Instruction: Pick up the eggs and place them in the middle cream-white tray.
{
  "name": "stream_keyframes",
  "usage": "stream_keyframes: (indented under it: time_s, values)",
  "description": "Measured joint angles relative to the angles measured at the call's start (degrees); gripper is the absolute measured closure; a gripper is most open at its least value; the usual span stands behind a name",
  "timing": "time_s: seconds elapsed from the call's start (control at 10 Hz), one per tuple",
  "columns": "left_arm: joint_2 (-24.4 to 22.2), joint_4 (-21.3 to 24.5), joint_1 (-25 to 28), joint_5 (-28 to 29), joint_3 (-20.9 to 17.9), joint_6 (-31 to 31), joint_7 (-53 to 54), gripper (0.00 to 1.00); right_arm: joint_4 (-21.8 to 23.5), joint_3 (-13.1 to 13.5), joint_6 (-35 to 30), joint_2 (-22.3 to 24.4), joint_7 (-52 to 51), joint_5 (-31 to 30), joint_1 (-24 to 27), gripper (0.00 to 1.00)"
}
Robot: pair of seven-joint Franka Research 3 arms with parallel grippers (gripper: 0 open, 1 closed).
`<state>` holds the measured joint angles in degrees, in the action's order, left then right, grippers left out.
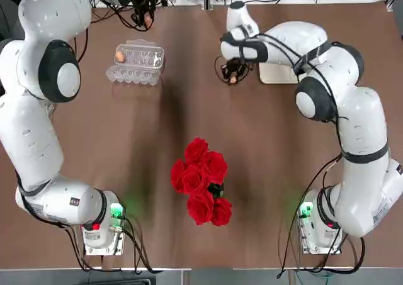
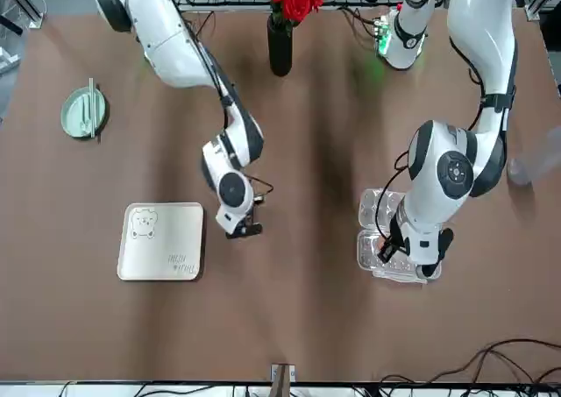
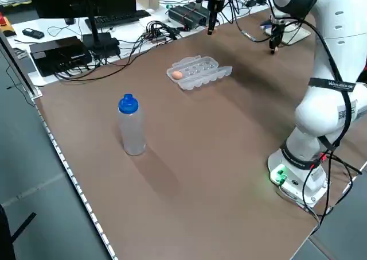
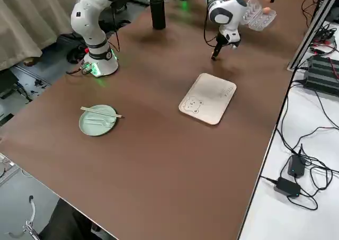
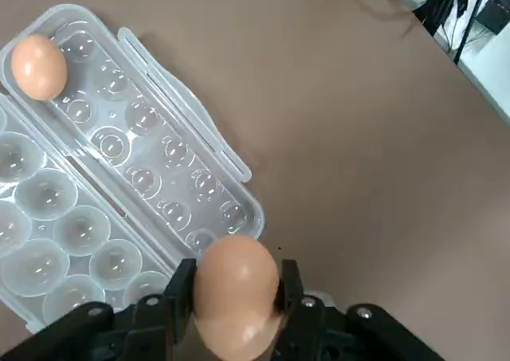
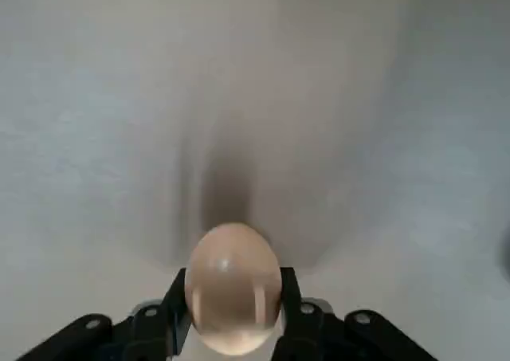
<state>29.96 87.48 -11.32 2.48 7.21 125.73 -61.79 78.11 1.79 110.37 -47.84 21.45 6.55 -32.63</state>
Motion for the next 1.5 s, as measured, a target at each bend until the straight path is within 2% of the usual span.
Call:
stream_keyframes:
  time_s: [0.2, 0.4, 0.5, 0.7, 0.8, 1.0, 1.1, 1.3, 1.5]
  values:
    - [0.0, -0.7, -0.1, -0.8, 0.2, 0.0, -0.1, 0.53, -4.4, 0.2, -7.1, 1.3, -4.3, 0.0, 7.0, 0.53]
    - [0.0, -3.7, -2.9, -4.5, 0.9, 0.0, -1.7, 0.53, -5.1, 0.4, -9.7, 3.9, -9.8, -0.6, 13.4, 0.53]
    - [0.6, -5.7, -6.6, -4.9, 1.1, 0.0, -4.0, 0.53, -4.9, 0.8, -11.2, 5.0, -13.1, -2.0, 16.5, 0.53]
    - [4.7, -11.2, -15.0, -4.9, 1.0, 1.1, -8.9, 0.53, -2.5, 1.1, -12.1, 7.2, -20.9, -6.2, 23.0, 0.53]
    - [7.7, -12.3, -19.3, -4.9, 0.2, 4.8, -12.1, 0.53, -0.3, 1.2, -12.1, 8.6, -25.6, -7.1, 25.9, 0.53]
    - [15.0, -12.6, -29.3, -4.9, -5.0, 19.8, -19.8, 0.53, 3.4, 1.2, -10.1, 10.1, -31.2, -9.6, 29.7, 0.53]
    - [18.5, -12.8, -33.2, -4.9, -7.9, 26.2, -22.9, 0.53, 5.2, 1.2, -6.8, 10.2, -31.8, -11.1, 30.2, 0.53]
    - [23.6, -13.4, -37.4, -4.9, -10.7, 29.5, -24.2, 0.53, 9.1, 1.2, 1.5, 10.0, -32.1, -12.2, 30.6, 0.53]
    - [26.1, -14.0, -40.6, -4.9, -13.3, 29.8, -24.4, 0.53, 10.9, 1.1, 5.5, 9.3, -32.2, -12.5, 30.6, 0.53]
